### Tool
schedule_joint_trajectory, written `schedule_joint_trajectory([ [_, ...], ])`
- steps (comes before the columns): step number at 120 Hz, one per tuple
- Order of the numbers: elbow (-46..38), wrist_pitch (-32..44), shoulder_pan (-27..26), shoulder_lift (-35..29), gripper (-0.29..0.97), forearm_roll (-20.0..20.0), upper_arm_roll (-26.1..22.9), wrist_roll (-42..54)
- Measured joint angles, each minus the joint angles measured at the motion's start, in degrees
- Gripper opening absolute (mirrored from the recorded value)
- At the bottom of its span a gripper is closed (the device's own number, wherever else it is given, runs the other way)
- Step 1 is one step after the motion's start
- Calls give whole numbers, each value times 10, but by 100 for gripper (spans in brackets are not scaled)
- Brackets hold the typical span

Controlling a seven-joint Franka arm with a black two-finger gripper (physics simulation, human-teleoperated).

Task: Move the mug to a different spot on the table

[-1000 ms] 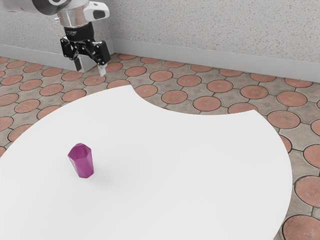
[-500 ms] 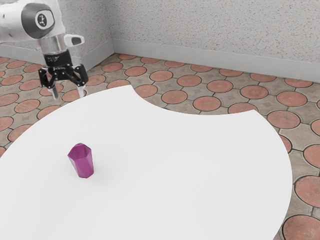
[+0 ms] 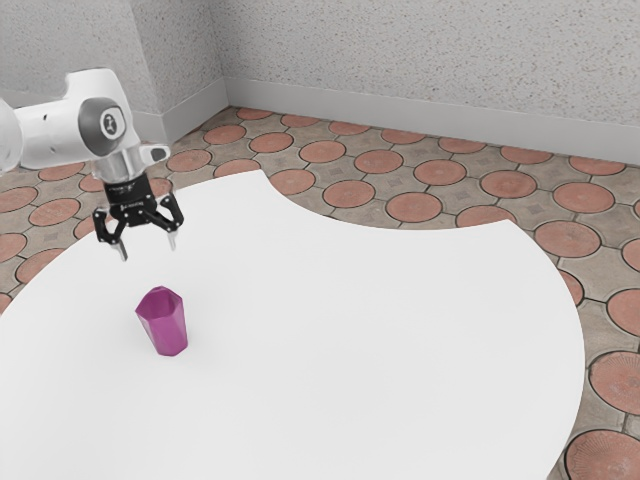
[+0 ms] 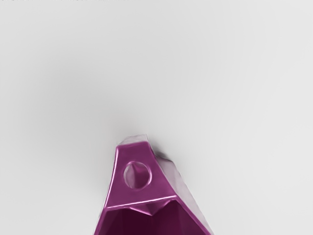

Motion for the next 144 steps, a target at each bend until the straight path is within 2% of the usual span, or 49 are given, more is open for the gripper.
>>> schedule_joint_trajectory([
  [30,-5,33,3,48,68,-22,1,8],
  [73,-39,71,15,68,66,-55,1,17],
  [144,-40,97,26,96,50,-99,1,3],
])
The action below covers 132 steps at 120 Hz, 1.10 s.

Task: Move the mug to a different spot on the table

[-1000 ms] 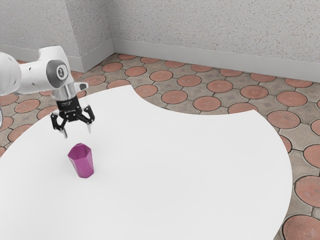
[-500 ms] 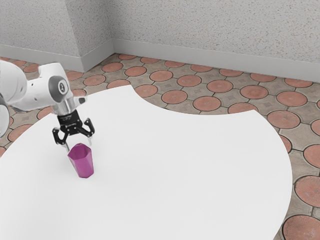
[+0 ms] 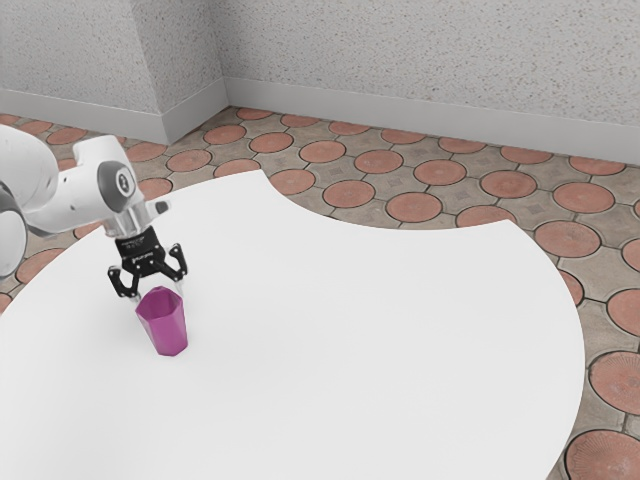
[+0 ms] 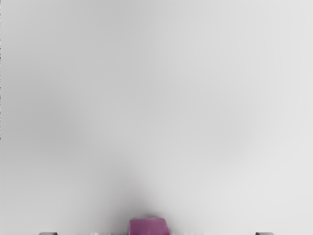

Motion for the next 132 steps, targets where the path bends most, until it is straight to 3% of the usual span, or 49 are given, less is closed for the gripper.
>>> schedule_joint_trajectory([
  [105,-1,-31,-1,-7,22,11,5,-54],
  [118,0,-34,-1,-8,10,20,5,-57],
  [132,1,-39,-1,-10,8,29,5,-60],
])
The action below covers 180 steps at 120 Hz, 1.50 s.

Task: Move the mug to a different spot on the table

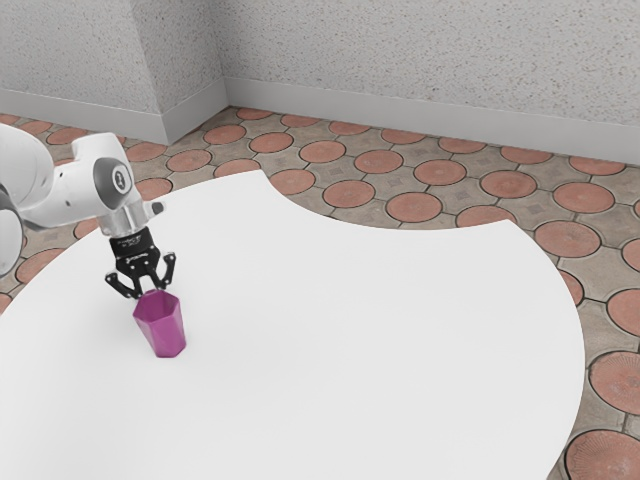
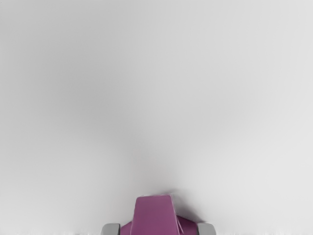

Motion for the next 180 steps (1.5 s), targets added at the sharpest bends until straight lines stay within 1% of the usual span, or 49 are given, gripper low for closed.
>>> schedule_joint_trajectory([
  [14,2,-16,0,-10,5,5,0,-2],
  [21,4,-29,0,-16,0,6,0,-3],
  [51,9,-110,0,-32,-6,5,-4,-8],
  [63,24,-139,1,-26,-7,-3,-21,-10],
  [84,117,-183,0,25,-8,-11,-74,-21],
  [102,173,-215,0,61,-9,-8,-109,-41],
  [121,261,-251,1,110,-8,-1,-118,-62],
  [140,365,-286,3,181,-8,4,-123,-78],
  [156,389,-304,4,213,-9,4,-129,-87],
  [180,410,-316,15,236,-9,4,-145,-97],
])
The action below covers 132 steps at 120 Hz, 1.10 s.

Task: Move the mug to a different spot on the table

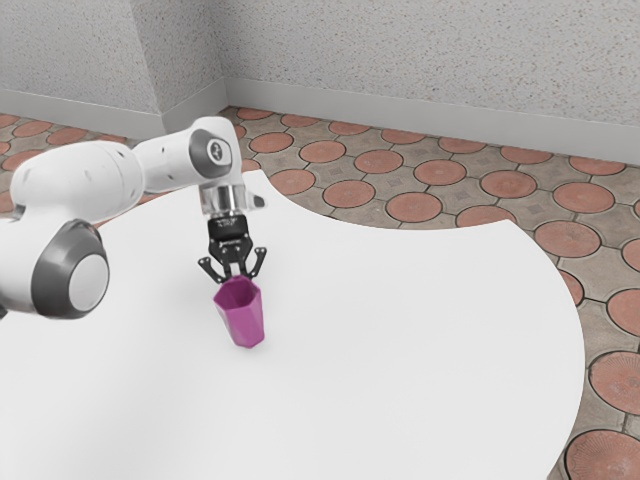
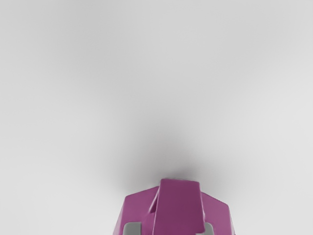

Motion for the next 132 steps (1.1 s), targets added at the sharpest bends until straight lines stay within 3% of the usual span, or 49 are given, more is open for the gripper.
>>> schedule_joint_trajectory([
  [41,33,-2,1,21,-7,0,-2,-10],
  [61,33,-1,1,21,29,-7,-5,-10],
  [77,33,3,2,22,47,-9,-3,-7],
  [117,33,89,7,20,64,29,1,32],
  [132,-1,128,7,-30,66,59,-1,54],
])
